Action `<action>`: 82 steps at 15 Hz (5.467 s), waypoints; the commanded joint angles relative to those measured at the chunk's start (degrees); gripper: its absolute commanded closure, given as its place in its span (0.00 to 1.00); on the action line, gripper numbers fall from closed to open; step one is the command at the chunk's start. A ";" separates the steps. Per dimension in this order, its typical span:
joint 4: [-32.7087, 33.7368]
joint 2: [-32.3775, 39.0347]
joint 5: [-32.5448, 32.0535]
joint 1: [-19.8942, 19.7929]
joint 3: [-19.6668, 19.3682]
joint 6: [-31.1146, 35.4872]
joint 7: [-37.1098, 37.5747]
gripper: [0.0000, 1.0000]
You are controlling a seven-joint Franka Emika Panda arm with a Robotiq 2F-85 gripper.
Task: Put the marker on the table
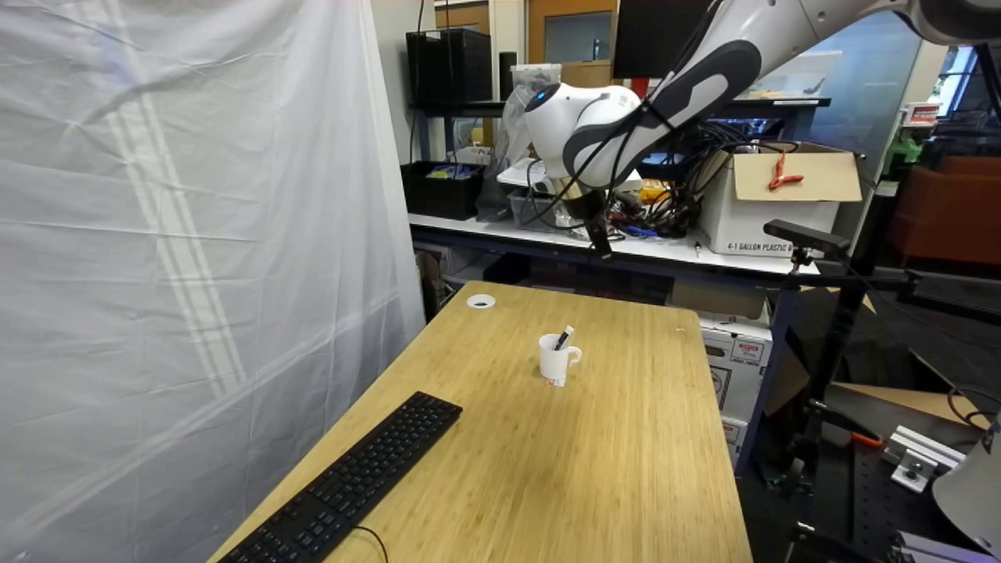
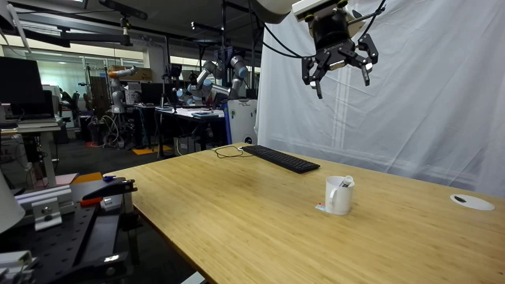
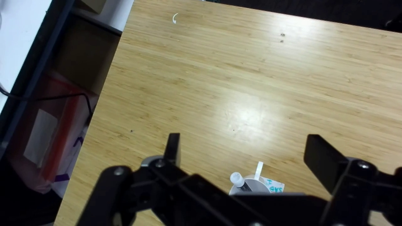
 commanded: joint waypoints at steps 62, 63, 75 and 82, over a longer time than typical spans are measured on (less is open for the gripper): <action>31.11 37.61 -2.48 3.49 -1.79 -1.19 -26.39 0.27; 31.14 37.57 -2.55 3.60 -1.84 -1.27 -26.35 0.30; 31.11 36.75 -3.71 4.17 -1.86 -0.96 -27.26 0.99; 31.59 34.47 -3.10 4.00 -1.67 -3.74 -26.00 0.95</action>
